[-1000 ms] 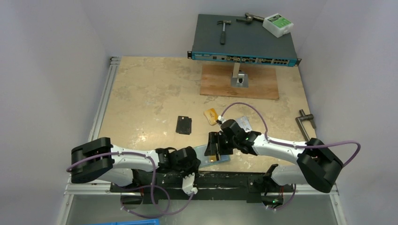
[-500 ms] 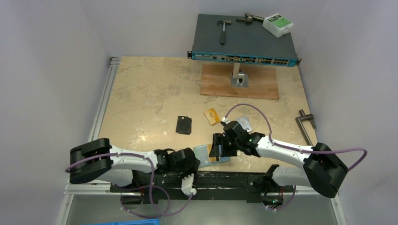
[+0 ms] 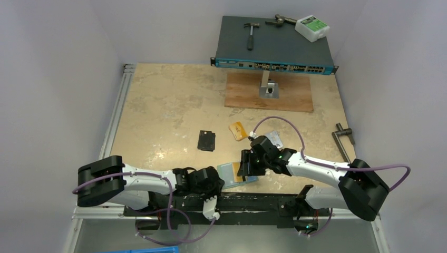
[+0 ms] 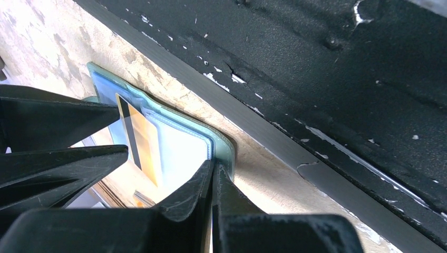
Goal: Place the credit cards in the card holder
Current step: Insert the credit card into the card holder.
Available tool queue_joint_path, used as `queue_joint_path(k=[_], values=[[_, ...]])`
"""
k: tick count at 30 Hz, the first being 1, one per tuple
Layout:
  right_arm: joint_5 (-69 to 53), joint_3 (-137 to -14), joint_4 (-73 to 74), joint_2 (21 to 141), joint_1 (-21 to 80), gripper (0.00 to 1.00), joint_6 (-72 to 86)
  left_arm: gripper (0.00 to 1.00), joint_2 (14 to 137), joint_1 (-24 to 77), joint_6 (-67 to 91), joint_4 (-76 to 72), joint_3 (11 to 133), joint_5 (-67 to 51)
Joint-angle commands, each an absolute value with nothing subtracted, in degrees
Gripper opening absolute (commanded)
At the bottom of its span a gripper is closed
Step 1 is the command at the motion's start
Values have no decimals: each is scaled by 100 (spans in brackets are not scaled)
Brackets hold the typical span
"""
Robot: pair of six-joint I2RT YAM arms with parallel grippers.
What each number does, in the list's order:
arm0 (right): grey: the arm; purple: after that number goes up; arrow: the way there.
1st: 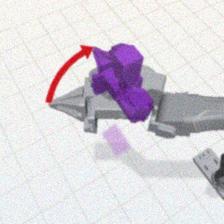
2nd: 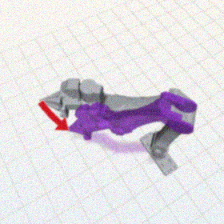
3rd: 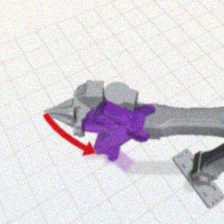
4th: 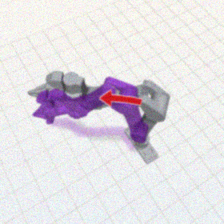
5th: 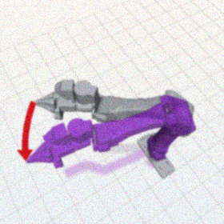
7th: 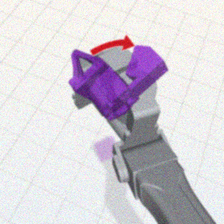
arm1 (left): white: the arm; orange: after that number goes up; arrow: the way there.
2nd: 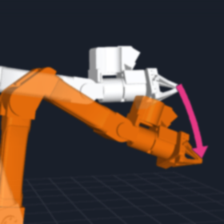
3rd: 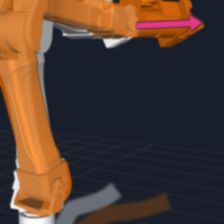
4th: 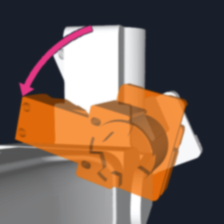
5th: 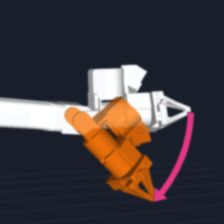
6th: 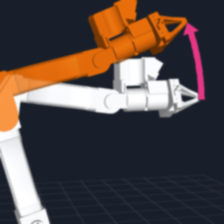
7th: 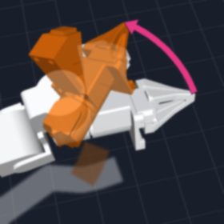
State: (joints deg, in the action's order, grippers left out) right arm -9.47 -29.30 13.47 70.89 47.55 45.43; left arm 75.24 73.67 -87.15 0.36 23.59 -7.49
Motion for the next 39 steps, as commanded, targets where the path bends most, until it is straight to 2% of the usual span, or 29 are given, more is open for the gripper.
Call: queue_joint_path(k=[1, 11, 19, 28, 39], values=[[-515, -3142, 1603, 7062, 4631, 51, 4546, 0, 7582, 7409, -8740, 800, 2114, -862], [-473, -3581, 1633, 7247, 4379, 51, 4254, 0, 7572, 7409, -8793, 828, 2112, -853], [-26, -4032, 1478, 7653, 4381, 38, 4108, 0, 7561, 7416, -8813, 826, 2101, -866], [56, -4414, 1016, 8445, 4408, 32, 3957, 0, 7588, 7418, -8829, 826, 2117, -862], [19, -4538, 887, 8750, 4706, 28, 3972, 0, 7590, 7416, -8859, 830, 2129, -893]])
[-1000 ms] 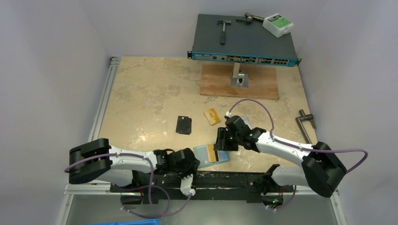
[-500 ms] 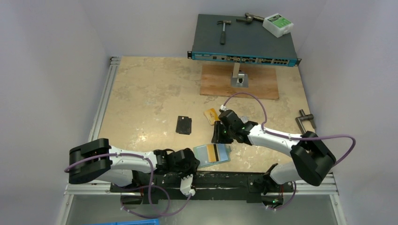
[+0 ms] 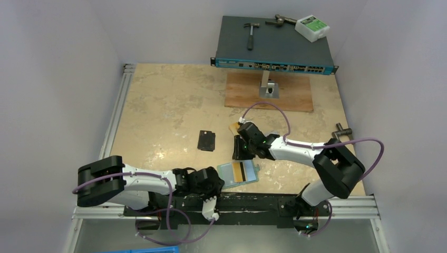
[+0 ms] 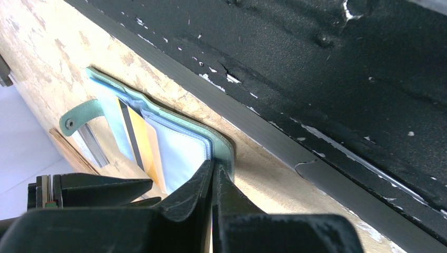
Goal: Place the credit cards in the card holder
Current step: Insert the credit card into the card holder.
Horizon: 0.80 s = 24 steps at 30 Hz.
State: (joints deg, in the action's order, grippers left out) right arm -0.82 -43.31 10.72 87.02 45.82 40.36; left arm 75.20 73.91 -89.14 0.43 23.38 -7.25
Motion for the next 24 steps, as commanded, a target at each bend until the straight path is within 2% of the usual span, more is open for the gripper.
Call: queue_joint_path(k=[1, 24], values=[[20, -4551, 885, 8772, 4744, 28, 3977, 0, 7590, 7415, -8859, 827, 2142, -892], [-277, -4562, 957, 8677, 5002, 27, 4049, 0, 7611, 7455, -8856, 877, 2223, -888]])
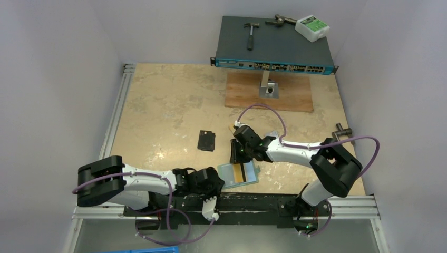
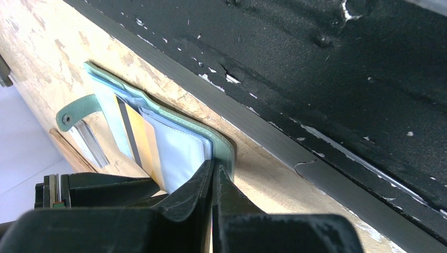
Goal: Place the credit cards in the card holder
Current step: Insert the credit card into the card holder.
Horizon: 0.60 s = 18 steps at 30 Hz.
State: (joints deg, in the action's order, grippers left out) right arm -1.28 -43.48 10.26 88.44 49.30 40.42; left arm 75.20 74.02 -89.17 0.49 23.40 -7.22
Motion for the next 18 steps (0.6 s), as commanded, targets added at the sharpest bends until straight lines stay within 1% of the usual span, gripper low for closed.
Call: queue_joint_path(k=[1, 5, 7, 12, 18], values=[[-269, -4566, 978, 8666, 5008, 27, 4049, 0, 7614, 7461, -8866, 871, 2228, -884], [-250, -4590, 971, 8615, 5009, 29, 4047, 0, 7595, 7474, -8820, 994, 2270, -878], [-210, -4627, 993, 8615, 5010, 33, 4035, 0, 7601, 7494, -8815, 1004, 2263, -862], [-142, -4766, 1138, 8481, 5002, 49, 4084, 0, 7580, 7506, -8805, 996, 2258, -862], [-7, -4933, 1465, 8180, 4959, 58, 4127, 0, 7609, 7501, -8866, 979, 2286, -902]])
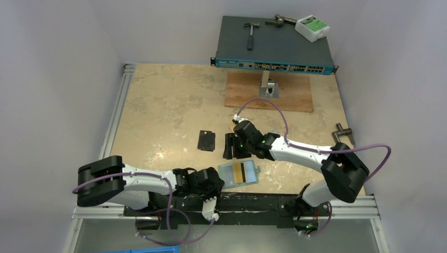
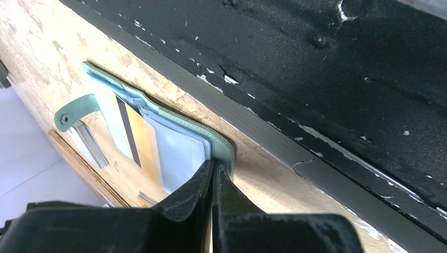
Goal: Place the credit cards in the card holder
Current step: Insert the credit card into the card holder.
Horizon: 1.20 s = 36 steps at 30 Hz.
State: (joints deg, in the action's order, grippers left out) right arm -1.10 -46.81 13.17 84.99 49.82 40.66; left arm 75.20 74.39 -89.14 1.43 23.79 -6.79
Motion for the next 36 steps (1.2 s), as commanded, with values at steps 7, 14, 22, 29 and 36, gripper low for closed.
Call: queue_joint_path(k=[7, 14, 22, 29, 36], values=[[-258, -4297, 1389, 7699, 4774, 61, 4325, 0, 7619, 7505, -8928, 909, 2249, -943], [-519, -3892, 1438, 7179, 4562, 63, 4438, 0, 7603, 7506, -8903, 923, 2240, -903], [-746, -3397, 1173, 6932, 4561, 62, 4695, 0, 7581, 7501, -8928, 858, 2170, -914], [-821, -3194, 1017, 6901, 4562, 61, 4798, 0, 7592, 7500, -8930, 855, 2154, -906], [-771, -3274, 884, 7163, 4540, 61, 4757, 0, 7565, 7512, -8956, 836, 2121, -920]])
